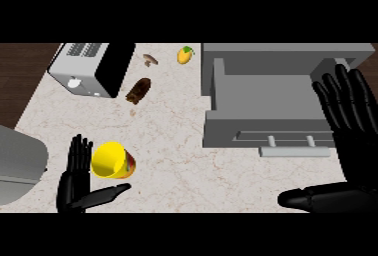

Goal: Pick up the cup, place it into the drawer and close the drawer

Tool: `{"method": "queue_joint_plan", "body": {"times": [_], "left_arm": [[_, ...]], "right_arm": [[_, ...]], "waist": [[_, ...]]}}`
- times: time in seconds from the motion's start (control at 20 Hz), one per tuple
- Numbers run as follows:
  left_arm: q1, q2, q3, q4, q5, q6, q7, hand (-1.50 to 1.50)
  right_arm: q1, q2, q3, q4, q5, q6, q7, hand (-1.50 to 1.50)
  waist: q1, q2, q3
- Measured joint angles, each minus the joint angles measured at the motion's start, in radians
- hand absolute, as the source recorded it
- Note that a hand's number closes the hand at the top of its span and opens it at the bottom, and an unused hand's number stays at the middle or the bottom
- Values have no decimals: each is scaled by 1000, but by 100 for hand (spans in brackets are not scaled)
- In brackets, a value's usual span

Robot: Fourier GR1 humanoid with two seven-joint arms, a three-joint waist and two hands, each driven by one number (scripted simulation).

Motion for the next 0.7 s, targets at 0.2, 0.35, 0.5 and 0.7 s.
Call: {"method": "queue_joint_plan", "body": {"times": [0.2,0.35,0.5,0.7], "left_arm": [[-28,19,19,48,11,-16,-7,-150],[-38,10,17,104,3,-20,-49,-150],[-69,18,25,156,5,-31,-67,-150],[-122,35,43,251,10,-57,-121,-150]], "right_arm": [[23,-13,-24,7,-21,29,-19,-150],[4,-8,-25,18,-14,19,-15,-150],[17,8,0,-11,4,4,-3,-150],[14,12,7,-36,7,-7,21,-150]], "waist": [[0,0,0],[0,0,0],[-1,0,0],[-1,0,0]]}}
